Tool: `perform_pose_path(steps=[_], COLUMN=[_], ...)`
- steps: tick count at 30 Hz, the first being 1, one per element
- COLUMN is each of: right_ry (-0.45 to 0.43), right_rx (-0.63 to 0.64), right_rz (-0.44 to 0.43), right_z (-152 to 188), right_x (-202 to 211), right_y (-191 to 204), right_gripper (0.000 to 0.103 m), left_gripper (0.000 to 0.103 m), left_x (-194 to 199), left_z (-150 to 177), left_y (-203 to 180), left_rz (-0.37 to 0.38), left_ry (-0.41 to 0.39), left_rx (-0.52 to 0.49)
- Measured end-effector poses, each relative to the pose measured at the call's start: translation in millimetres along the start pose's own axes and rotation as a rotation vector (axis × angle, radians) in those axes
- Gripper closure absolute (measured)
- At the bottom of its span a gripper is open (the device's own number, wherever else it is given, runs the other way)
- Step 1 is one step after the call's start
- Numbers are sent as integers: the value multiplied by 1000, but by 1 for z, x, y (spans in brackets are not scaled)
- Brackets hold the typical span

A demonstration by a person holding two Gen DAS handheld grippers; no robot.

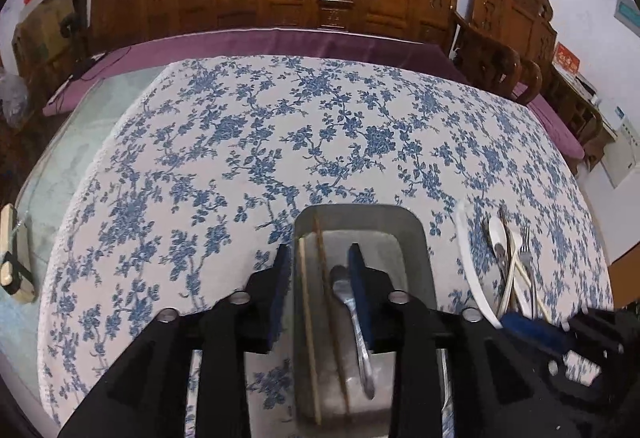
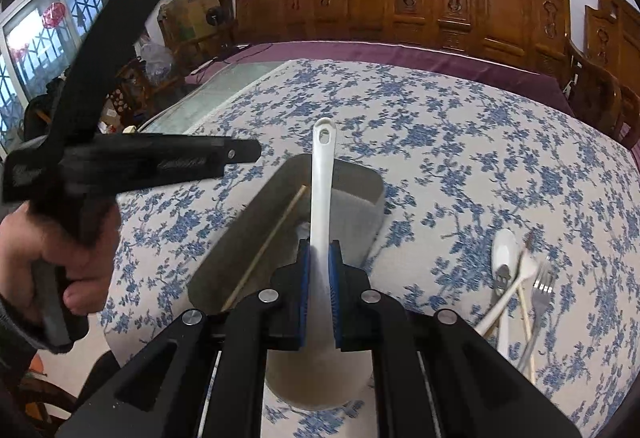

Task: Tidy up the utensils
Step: 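Lower the white plastic spoon into the tray and open the right tool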

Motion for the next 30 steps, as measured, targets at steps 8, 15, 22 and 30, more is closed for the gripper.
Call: perform_pose_path(steps=[8, 15, 22, 30], right_ry=[6, 46, 74, 78], right_rx=[-15, -46, -64, -62], right_rz=[-11, -15, -25, -6], right_z=[-10, -10, -3, 2], right_x=[-27, -56, -73, -77], right_y=[14, 19, 22, 20], right_gripper=[92, 92, 92, 92], left_gripper=[59, 56, 53, 41], left_x=[30, 45, 48, 48], left_z=[22, 37, 41, 46], left_y=[22, 40, 45, 43], left_rz=[-46, -65, -78, -75], left_ry=[-62, -83, -89, -91], left_rx=[-67, -70, -74, -71])
Point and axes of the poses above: each gripper's, at about its wrist camera, not at the fingertips, and x roughly against the way its jaws point, y to its left, z to its underside, the point moved 5 cm from there along -x, roughly the way its jaws point, and after that the axes turned 2 degrees about y, right-handed, at the moved point
